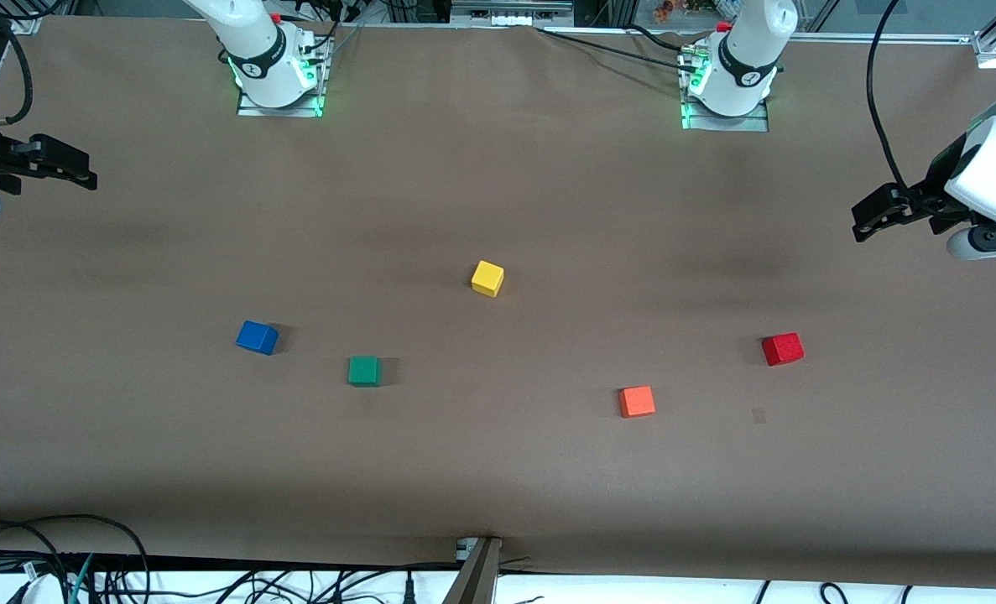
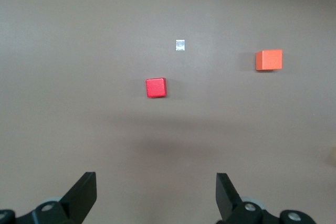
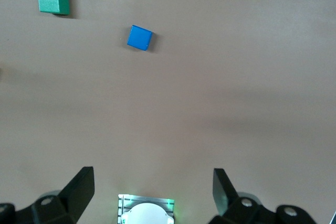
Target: Pass red block to right arm, stack on blue
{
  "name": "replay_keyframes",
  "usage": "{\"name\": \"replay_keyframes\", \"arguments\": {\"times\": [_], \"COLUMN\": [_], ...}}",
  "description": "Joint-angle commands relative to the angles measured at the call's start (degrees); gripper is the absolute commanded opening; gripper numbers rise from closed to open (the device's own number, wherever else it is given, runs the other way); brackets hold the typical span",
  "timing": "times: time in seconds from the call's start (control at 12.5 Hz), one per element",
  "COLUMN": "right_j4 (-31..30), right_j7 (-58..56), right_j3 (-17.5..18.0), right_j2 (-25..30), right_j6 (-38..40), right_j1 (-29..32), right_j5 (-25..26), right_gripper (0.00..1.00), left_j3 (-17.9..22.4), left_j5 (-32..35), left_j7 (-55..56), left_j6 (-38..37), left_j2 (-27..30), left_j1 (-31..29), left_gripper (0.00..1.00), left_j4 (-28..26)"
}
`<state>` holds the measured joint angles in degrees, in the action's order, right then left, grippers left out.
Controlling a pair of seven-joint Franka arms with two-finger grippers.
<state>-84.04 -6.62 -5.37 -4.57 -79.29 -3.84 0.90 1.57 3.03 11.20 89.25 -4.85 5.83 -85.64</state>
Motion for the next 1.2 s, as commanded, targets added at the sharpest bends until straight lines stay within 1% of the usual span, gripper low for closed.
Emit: {"name": "replay_keyframes", "arguments": {"times": [0.0,0.4,0.56,0.72,0.88,0.96,1.12], "right_j4": [1.16,1.16,1.16,1.16,1.16,1.16,1.16], "right_j7": [0.82,0.74,0.74,0.74,0.74,0.74,0.74], "right_j3": [0.45,0.45,0.45,0.45,0.45,0.45,0.45], "right_j2": [-0.44,-0.44,-0.44,-0.44,-0.44,-0.52,-0.61], "right_j6": [0.37,0.37,0.37,0.37,0.37,0.37,0.37], "right_j1": [0.24,0.24,0.33,0.33,0.33,0.33,0.33], "right_j5": [0.33,0.33,0.33,0.33,0.33,0.33,0.33], "right_gripper": [1.0,1.0,1.0,1.0,1.0,1.0,1.0], "left_j3": [0.8,0.97,1.15,1.15,1.15,1.15,1.15], "left_j5": [-1.27,-1.18,-0.83,-1.27,-1.27,-1.27,-1.18], "left_j7": [0.93,0.4,-1.61,-1.8,-1.71,-1.71,-1.8], "left_j6": [0.91,-0.4,-0.4,0.21,1.53,5.71,19.66], "left_j2": [1.69,1.34,0.81,-1.02,-4.1,-4.98,-6.39], "left_j1": [0.41,0.41,0.41,-0.73,-0.82,-1.52,-3.45], "left_gripper": [1.0,1.0,1.0,1.0,1.0,1.0,1.0], "left_j4": [-2.16,-2.08,-2.16,-2.78,-4.0,-6.88,-16.44]}}
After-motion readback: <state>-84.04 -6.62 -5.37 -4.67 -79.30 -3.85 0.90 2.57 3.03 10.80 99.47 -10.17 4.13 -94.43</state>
